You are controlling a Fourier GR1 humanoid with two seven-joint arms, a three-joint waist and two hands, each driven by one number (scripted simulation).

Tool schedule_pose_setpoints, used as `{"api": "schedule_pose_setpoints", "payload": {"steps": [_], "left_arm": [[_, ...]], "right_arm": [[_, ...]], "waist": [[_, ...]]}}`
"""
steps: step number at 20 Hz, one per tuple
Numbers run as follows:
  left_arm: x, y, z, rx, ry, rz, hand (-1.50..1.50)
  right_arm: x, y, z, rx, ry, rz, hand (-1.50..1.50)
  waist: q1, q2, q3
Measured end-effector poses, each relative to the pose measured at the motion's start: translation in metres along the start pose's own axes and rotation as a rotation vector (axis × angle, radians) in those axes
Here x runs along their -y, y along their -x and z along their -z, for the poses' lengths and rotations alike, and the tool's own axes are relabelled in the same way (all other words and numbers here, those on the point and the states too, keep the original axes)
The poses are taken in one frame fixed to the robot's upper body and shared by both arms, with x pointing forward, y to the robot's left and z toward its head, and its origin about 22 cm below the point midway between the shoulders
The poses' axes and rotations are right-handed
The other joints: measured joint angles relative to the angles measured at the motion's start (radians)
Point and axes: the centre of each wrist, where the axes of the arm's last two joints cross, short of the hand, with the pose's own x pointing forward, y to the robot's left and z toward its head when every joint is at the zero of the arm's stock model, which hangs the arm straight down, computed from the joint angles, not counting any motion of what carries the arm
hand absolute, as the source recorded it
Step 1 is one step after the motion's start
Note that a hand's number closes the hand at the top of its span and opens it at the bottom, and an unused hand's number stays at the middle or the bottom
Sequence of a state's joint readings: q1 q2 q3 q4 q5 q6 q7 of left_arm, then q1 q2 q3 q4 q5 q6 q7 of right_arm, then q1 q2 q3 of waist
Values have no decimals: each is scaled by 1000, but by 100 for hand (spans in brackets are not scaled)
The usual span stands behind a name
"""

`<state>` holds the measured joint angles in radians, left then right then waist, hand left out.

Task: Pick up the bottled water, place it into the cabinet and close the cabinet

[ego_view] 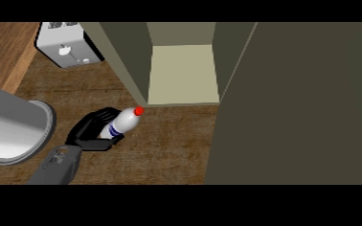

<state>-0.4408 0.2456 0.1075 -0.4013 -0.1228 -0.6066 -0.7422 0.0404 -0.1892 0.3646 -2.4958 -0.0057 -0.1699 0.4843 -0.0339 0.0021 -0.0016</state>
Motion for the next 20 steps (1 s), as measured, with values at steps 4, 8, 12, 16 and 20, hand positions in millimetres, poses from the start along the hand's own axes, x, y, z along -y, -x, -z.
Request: {"api": "schedule_pose_setpoints", "payload": {"steps": [4,8,12,16,20], "left_arm": [[6,1,4,22,32,5,150],[14,-1,12,96,49,80,150],[27,4,20,162,-13,83,150],[56,22,27,224,-231,25,150],[75,26,40,285,-317,-41,150]], "right_arm": [[3,2,-3,2,13,-13,-150],[8,4,-3,5,25,-30,-150],[15,4,-5,1,50,-62,-150],[23,5,-7,3,81,-95,-150],[34,6,-13,-2,109,-139,-150]], "waist": [[2,-1,0],[8,-1,0],[9,-1,0],[11,-2,1],[12,-4,2]]}}
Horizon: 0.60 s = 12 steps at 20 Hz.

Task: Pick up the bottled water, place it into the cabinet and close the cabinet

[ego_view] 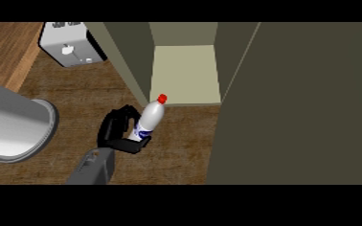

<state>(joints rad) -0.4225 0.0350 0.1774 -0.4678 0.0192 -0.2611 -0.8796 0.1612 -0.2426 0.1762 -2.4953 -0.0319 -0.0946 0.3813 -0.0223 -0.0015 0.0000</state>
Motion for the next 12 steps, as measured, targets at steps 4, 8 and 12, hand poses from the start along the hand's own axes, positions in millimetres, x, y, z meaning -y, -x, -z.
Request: {"api": "schedule_pose_setpoints", "payload": {"steps": [4,8,12], "left_arm": [[16,-7,21,42,-10,-69,150],[29,-11,31,41,-21,-100,150],[30,-13,30,19,-69,-115,150]], "right_arm": [[13,3,-4,1,24,-46,-150],[24,5,-3,7,49,-62,-150],[36,7,-5,6,62,-77,-150]], "waist": [[1,-1,0],[0,-3,1],[-1,-4,3]]}}
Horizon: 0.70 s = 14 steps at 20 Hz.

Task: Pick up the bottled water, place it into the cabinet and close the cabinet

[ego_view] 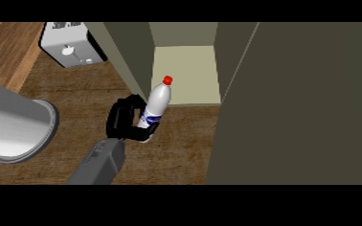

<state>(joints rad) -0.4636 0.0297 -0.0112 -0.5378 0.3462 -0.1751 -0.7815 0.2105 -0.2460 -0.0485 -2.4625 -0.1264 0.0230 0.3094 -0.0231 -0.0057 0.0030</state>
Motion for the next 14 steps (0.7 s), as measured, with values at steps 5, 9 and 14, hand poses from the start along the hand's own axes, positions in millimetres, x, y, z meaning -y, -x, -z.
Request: {"api": "schedule_pose_setpoints", "payload": {"steps": [5,9,14], "left_arm": [[5,-3,-1,-21,-52,2,150],[4,-7,0,-39,-98,34,150],[2,-11,0,-51,-148,75,150]], "right_arm": [[12,9,0,-4,16,9,-150],[21,14,4,6,11,37,-150],[31,19,4,3,-5,79,-150]], "waist": [[-2,0,1],[-9,-1,3],[-23,-1,5]]}}
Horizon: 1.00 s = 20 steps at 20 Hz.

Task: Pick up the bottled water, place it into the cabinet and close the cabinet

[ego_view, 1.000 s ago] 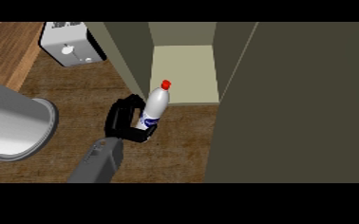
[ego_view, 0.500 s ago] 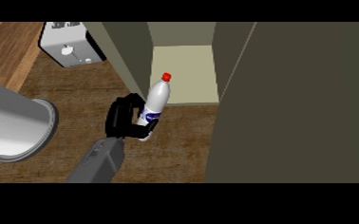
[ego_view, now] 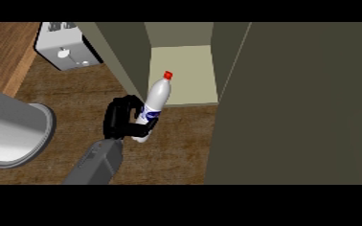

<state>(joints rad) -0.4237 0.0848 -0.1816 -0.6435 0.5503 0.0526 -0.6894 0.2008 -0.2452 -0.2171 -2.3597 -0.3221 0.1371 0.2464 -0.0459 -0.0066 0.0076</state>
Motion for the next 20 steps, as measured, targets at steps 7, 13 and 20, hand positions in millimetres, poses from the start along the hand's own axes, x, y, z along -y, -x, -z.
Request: {"api": "schedule_pose_setpoints", "payload": {"steps": [7,13,20], "left_arm": [[-2,-7,4,-20,-99,68,150],[-1,-11,9,-29,-160,171,150],[3,-13,9,-45,-234,226,150]], "right_arm": [[11,2,1,13,-24,47,-150],[21,3,4,26,-48,72,-150],[33,1,6,34,-68,91,-150]], "waist": [[-22,0,3],[-35,2,7],[-46,0,11]]}}
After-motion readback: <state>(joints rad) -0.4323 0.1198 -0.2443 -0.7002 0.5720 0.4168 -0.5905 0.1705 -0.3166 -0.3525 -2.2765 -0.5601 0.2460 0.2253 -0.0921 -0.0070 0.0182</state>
